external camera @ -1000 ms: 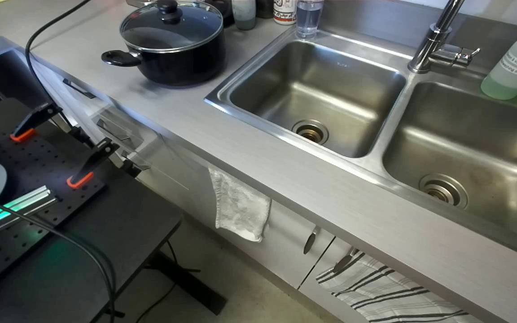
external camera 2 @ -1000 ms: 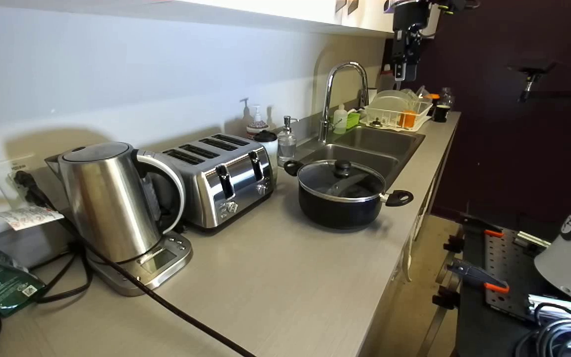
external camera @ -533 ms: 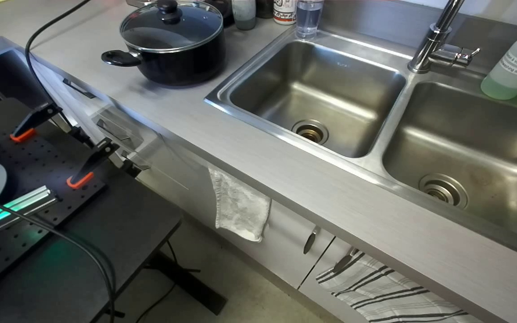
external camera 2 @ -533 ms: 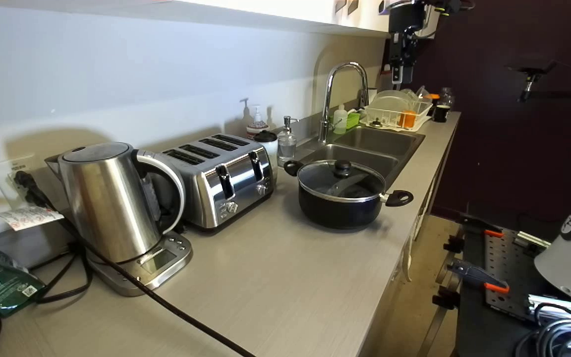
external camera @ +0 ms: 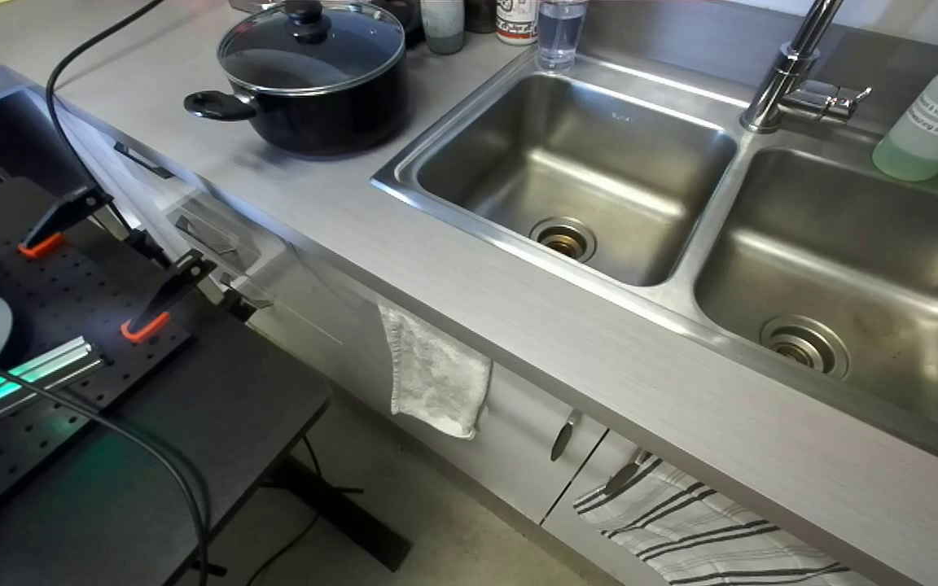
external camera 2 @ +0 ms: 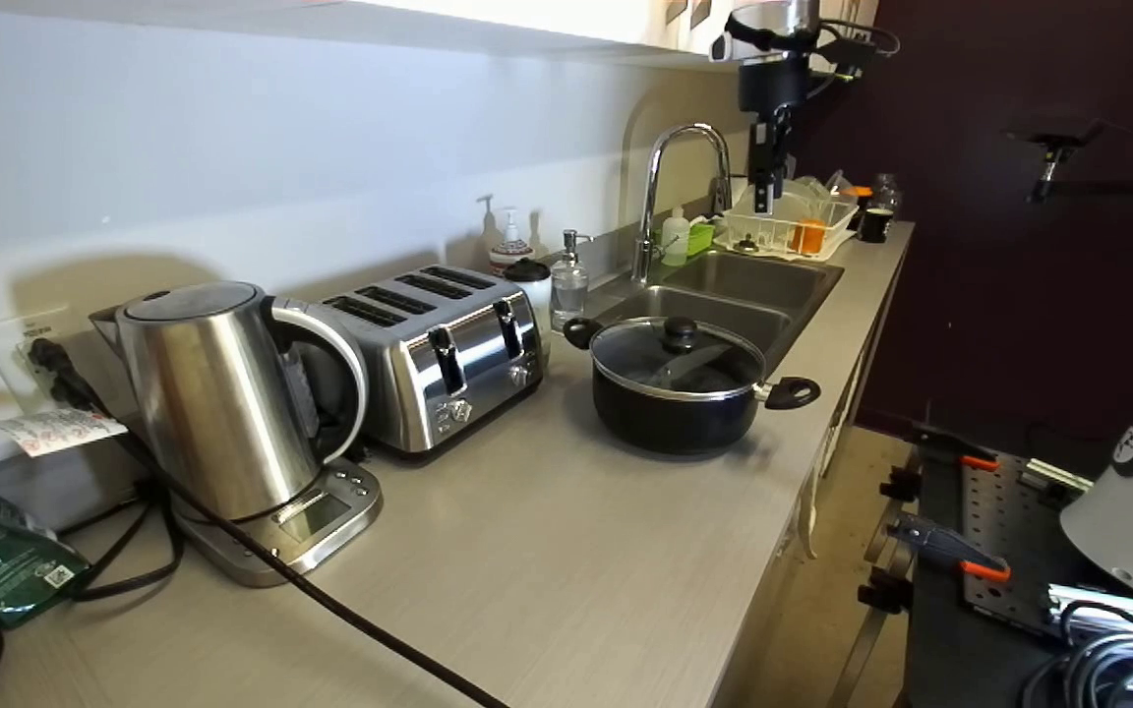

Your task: Remove the lid from the pot

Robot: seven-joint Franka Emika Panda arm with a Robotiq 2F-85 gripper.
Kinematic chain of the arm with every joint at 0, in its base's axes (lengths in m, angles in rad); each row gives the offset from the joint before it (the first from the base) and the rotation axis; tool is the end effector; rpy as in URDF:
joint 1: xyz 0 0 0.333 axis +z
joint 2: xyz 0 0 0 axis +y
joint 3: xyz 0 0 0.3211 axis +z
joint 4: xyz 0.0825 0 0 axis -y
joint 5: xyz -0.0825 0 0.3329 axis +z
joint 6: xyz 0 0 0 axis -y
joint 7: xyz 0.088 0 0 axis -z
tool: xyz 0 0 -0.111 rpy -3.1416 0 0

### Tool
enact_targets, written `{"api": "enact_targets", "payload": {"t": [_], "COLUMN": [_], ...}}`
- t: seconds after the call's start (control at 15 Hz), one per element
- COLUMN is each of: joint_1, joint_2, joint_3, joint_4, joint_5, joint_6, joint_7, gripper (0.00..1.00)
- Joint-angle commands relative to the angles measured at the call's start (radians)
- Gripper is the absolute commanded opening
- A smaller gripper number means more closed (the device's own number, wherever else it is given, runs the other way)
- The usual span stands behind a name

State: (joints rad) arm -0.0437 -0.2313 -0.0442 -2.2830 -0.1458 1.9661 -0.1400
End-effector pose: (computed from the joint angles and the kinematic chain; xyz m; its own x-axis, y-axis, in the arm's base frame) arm 0.4160 -0.0475 0.4659 0.9885 0.1093 -0.1045 0.1203 -0.9871 0.1052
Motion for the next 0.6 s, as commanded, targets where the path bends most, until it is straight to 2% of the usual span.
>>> {"api": "enact_targets", "payload": {"t": [0.0,0.27,0.53], "joint_1": [0.017,0.026,0.023], "joint_2": [-0.006,0.035,0.104], "joint_3": [0.024,0.030,0.027], "joint_4": [-0.103,-0.168,-0.174], "joint_5": [-0.058,-0.057,-0.056], "joint_6": [0.153,0.312,0.434], "joint_7": [0.014,0.011,0.008], "gripper": [1.00,1.00,1.00]}}
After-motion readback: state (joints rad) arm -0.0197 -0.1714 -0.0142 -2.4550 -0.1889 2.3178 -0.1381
